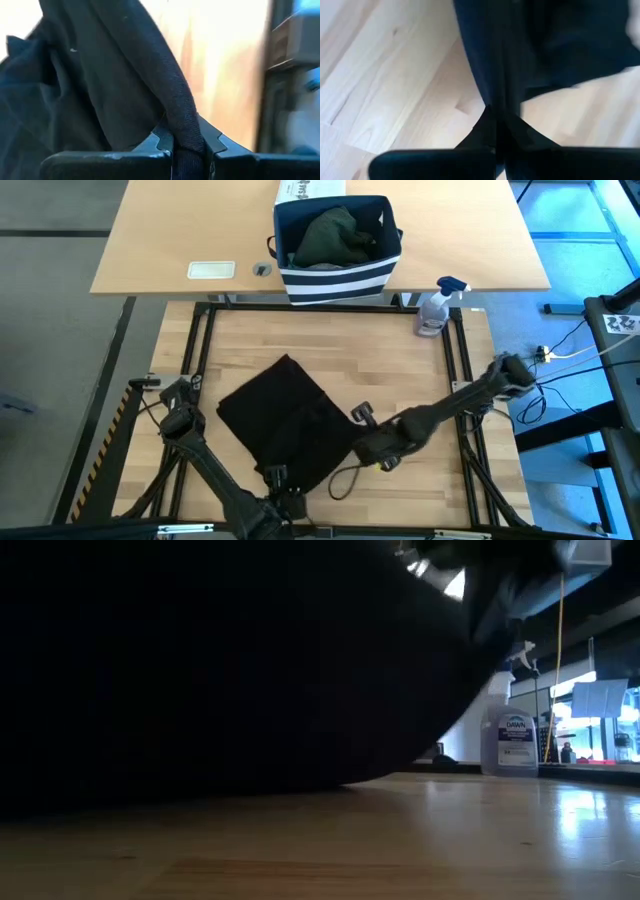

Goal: Fold Laundry from Bin
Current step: Fold the black shirt

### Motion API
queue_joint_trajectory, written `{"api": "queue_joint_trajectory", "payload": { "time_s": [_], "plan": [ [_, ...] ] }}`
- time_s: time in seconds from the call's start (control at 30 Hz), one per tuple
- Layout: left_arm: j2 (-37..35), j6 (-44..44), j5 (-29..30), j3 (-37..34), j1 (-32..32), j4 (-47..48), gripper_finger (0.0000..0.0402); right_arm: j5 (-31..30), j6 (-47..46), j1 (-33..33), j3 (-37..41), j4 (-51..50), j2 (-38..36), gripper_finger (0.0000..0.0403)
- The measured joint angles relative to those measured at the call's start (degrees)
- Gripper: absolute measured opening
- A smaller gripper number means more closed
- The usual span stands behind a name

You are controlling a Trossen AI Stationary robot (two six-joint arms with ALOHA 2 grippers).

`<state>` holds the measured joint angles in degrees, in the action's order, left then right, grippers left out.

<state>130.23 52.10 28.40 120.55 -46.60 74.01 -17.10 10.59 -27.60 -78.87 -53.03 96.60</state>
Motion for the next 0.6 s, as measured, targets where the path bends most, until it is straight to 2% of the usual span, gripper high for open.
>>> {"api": "queue_joint_trajectory", "payload": {
  "time_s": [0.27,0.47,0.6],
  "plan": [
    [0.0,-0.7,7.6,7.9,-0.8,0.3,0.0024,-7.6,-1.4,-2.1,0.0,1.3,-9.9,0.0],
    [0.0,-1.1,11.3,11.3,-0.9,1.5,0.0024,-13.3,1.2,-2.0,0.0,3.8,-12.2,0.0],
    [0.0,3.6,12.6,11.9,-1.0,5.1,0.0024,-15.4,4.7,-0.3,0.0,6.6,-12.2,0.0]
  ]
}}
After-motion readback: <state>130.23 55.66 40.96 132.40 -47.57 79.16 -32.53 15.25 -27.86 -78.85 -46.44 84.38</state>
